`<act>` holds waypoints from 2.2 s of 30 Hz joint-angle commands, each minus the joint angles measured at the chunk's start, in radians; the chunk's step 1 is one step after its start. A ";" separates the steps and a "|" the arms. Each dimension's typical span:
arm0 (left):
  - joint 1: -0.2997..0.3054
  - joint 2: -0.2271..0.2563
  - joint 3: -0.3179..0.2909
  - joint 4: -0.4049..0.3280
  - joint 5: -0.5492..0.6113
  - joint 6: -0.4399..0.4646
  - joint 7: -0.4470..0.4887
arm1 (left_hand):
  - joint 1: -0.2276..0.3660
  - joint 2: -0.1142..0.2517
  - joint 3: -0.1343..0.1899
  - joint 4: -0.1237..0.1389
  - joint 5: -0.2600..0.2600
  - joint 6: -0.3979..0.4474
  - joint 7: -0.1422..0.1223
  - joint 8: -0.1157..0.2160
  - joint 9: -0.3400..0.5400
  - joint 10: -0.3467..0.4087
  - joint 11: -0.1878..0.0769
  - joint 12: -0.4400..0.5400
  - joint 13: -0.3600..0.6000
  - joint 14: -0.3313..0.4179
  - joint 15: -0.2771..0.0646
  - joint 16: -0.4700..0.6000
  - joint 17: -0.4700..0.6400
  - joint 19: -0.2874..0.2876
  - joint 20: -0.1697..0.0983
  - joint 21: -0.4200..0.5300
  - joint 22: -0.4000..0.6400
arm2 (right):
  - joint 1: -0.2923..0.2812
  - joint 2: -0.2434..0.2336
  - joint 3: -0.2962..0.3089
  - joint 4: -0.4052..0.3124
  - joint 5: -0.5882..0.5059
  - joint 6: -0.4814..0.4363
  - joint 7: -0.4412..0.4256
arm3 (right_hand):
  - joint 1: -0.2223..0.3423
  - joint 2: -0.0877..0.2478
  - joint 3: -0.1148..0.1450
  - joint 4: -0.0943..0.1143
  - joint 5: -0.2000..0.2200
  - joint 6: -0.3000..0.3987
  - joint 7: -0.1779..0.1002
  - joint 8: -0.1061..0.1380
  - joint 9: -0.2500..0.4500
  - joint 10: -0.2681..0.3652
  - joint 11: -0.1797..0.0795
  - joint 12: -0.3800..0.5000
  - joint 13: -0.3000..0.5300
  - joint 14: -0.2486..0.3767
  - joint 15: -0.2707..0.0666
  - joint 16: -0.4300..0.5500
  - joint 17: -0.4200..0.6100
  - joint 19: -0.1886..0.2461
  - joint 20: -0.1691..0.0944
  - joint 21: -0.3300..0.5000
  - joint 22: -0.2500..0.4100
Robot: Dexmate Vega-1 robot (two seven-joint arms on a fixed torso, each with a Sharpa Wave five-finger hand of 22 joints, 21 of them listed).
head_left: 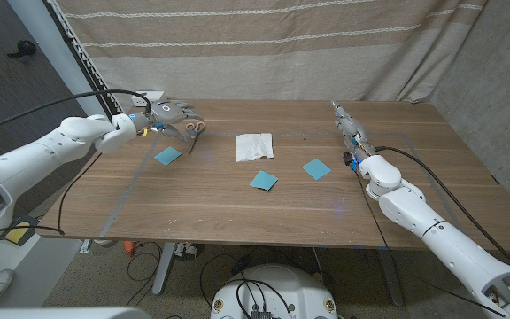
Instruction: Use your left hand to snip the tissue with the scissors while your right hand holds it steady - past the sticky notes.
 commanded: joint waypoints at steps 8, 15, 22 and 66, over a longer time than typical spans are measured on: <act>-0.073 -0.037 0.088 0.087 0.051 -0.013 0.054 | 0.032 0.006 0.009 -0.006 0.009 0.002 -0.012 0.004 0.009 -0.036 -0.001 -0.016 -0.002 -0.003 -0.179 0.004 0.002 -0.010 -0.154 0.005 0.002 | 0.003 0.007 -0.006 -0.005 -0.009 -0.011 -0.015 | 0.002 0.008 -0.010 0.001 0.004 0.002 -0.001 -0.001 0.003 0.000 0.001 0.003 0.005 -0.007 -0.008 0.002 0.003 -0.003 0.007 -0.001 0.002; -0.093 -0.044 0.120 0.105 0.073 -0.021 0.066 | 0.044 0.011 0.014 -0.008 0.008 -0.002 -0.014 0.004 0.011 -0.041 -0.001 -0.016 -0.003 -0.004 -0.180 0.004 0.002 -0.012 -0.154 0.005 0.002 | 0.002 0.007 -0.008 -0.009 -0.013 -0.016 -0.020 | 0.002 0.009 -0.011 0.001 0.004 0.003 -0.001 -0.001 0.003 0.000 0.000 0.003 0.005 -0.006 -0.008 0.002 0.003 -0.003 0.007 -0.001 0.002; -0.102 -0.050 0.134 0.116 0.071 -0.013 0.072 | 0.070 0.018 0.025 -0.012 0.008 -0.002 -0.016 0.006 0.014 -0.042 -0.001 -0.014 -0.005 -0.004 -0.180 0.005 0.002 -0.012 -0.157 0.006 0.001 | -0.002 0.003 -0.004 -0.019 -0.013 -0.022 -0.027 | 0.002 0.009 -0.012 0.001 0.004 0.003 -0.001 -0.001 0.003 -0.001 -0.001 0.003 0.005 -0.006 -0.009 0.002 0.003 -0.002 0.007 -0.001 0.002; -0.208 -0.128 0.304 0.297 0.140 0.030 0.200 | 0.146 0.039 0.062 -0.008 -0.027 0.034 -0.016 0.030 0.029 -0.046 -0.001 -0.003 -0.004 -0.010 -0.180 0.012 0.004 -0.027 -0.153 0.008 0.001 | 0.004 0.003 -0.010 -0.024 -0.023 -0.046 -0.040 | 0.006 0.016 -0.017 0.001 0.006 0.000 -0.002 -0.001 0.003 -0.004 -0.003 0.001 0.005 -0.018 -0.011 0.000 0.003 -0.009 0.008 -0.002 0.002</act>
